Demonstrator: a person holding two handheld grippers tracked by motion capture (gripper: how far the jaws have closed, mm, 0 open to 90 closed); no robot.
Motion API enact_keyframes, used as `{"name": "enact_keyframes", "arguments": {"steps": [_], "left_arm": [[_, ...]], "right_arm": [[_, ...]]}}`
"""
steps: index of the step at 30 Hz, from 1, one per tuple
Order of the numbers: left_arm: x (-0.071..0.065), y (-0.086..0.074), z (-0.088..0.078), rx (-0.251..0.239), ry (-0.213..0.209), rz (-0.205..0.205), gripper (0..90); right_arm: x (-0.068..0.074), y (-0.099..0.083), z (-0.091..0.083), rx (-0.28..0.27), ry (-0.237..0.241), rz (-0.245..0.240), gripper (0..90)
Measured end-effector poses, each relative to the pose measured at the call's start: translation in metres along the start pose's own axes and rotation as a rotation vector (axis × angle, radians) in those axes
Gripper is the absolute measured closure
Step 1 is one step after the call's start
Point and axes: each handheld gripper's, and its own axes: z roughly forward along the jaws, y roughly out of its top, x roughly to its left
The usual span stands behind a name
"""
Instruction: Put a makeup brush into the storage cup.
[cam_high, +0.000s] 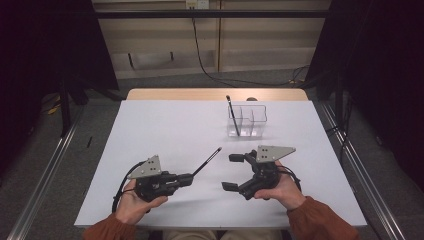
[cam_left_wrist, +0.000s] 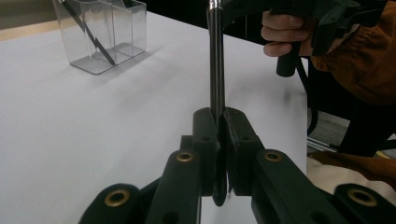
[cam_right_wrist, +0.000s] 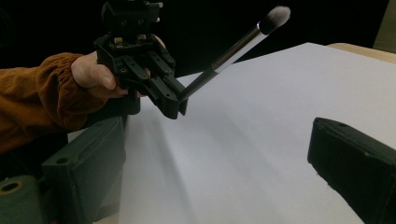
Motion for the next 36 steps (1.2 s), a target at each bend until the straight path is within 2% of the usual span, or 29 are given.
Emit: {"name": "enact_keyframes", "arguments": {"steps": [3, 5, 7, 12, 15, 21, 26, 31, 36], "left_arm": [[-0.002, 0.002, 0.001, -0.009, 0.003, 0.005, 84.0], [-0.003, 0.003, 0.003, -0.011, 0.001, 0.005, 84.1], [-0.002, 0.006, 0.006, -0.009, 0.003, 0.011, 84.0], [-0.004, 0.014, 0.013, -0.016, 0.000, 0.030, 84.0], [-0.005, 0.015, 0.015, -0.021, 0.000, 0.038, 84.1], [-0.006, 0.011, 0.016, -0.014, -0.010, 0.037, 84.1], [-0.007, 0.009, 0.019, -0.003, -0.018, 0.040, 84.0], [-0.009, 0.007, 0.022, 0.008, -0.025, 0.043, 84.0], [-0.009, 0.005, 0.025, 0.021, -0.034, 0.051, 84.0]], "right_arm": [[0.000, 0.003, 0.001, -0.012, -0.013, 0.003, 3.7], [0.000, 0.006, 0.001, -0.019, -0.011, -0.003, 8.5], [0.002, 0.008, 0.001, -0.026, -0.012, -0.047, 14.8], [0.001, 0.015, 0.003, -0.057, -0.014, -0.064, 19.0], [-0.001, 0.019, 0.004, -0.063, -0.015, -0.072, 26.0], [-0.004, 0.018, 0.006, -0.070, 0.014, -0.036, 40.5], [-0.006, 0.017, 0.007, -0.059, 0.020, -0.026, 48.9], [-0.006, 0.015, 0.010, -0.056, 0.033, -0.014, 61.6], [-0.008, 0.014, 0.010, -0.056, 0.052, 0.019, 72.2]]}}
